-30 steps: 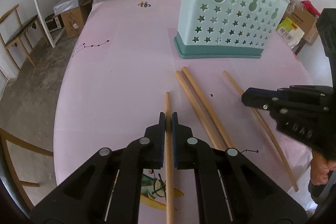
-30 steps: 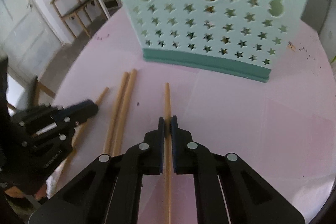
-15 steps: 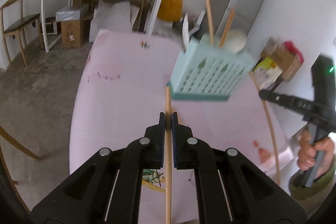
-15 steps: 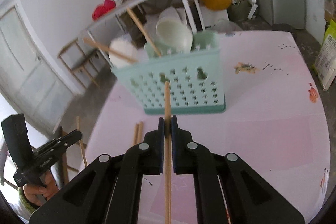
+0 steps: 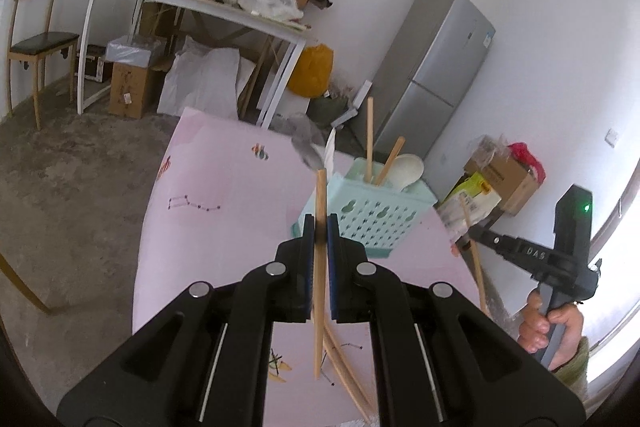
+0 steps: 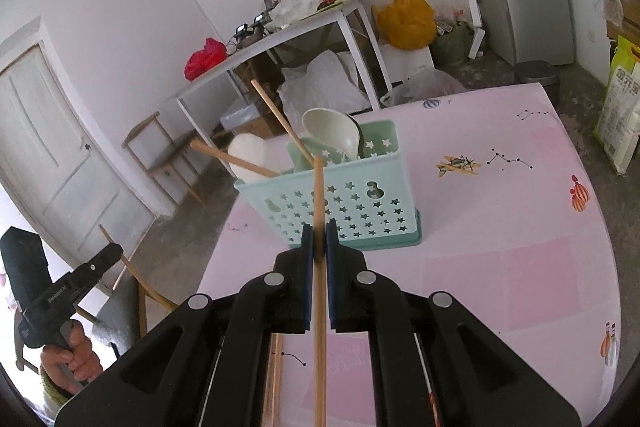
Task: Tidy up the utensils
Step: 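Lift both held chopsticks up toward the green holder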
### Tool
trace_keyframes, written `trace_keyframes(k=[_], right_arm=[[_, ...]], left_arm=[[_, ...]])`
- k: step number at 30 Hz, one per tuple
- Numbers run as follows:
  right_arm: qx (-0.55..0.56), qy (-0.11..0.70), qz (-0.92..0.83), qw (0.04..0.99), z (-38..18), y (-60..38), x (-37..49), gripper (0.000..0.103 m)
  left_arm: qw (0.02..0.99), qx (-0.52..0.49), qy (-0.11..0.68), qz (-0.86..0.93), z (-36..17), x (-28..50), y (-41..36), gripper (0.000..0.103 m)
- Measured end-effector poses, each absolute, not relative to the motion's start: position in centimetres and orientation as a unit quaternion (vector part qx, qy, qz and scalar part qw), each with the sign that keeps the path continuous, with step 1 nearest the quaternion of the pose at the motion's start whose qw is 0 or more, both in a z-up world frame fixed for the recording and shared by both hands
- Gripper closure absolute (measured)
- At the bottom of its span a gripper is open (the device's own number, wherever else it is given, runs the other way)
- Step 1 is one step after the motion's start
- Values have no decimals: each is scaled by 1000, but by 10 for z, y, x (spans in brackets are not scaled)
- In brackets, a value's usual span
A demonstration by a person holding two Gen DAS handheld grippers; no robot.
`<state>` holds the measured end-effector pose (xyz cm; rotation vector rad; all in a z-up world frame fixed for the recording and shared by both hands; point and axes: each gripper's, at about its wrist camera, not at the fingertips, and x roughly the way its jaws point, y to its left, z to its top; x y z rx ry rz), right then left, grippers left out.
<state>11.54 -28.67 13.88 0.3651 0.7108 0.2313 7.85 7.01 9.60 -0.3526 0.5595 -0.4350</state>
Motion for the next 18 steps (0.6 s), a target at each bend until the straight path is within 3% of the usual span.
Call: trace_keyframes(k=[8,18], right_arm=[[183,341,110,915,141,-293,112,97],[192,326,105,920,147,-304,109,97]], left_arm=[[922,-179,239,-248,128,81,64,98],[909,-185,163,-335,205,108,32,98]])
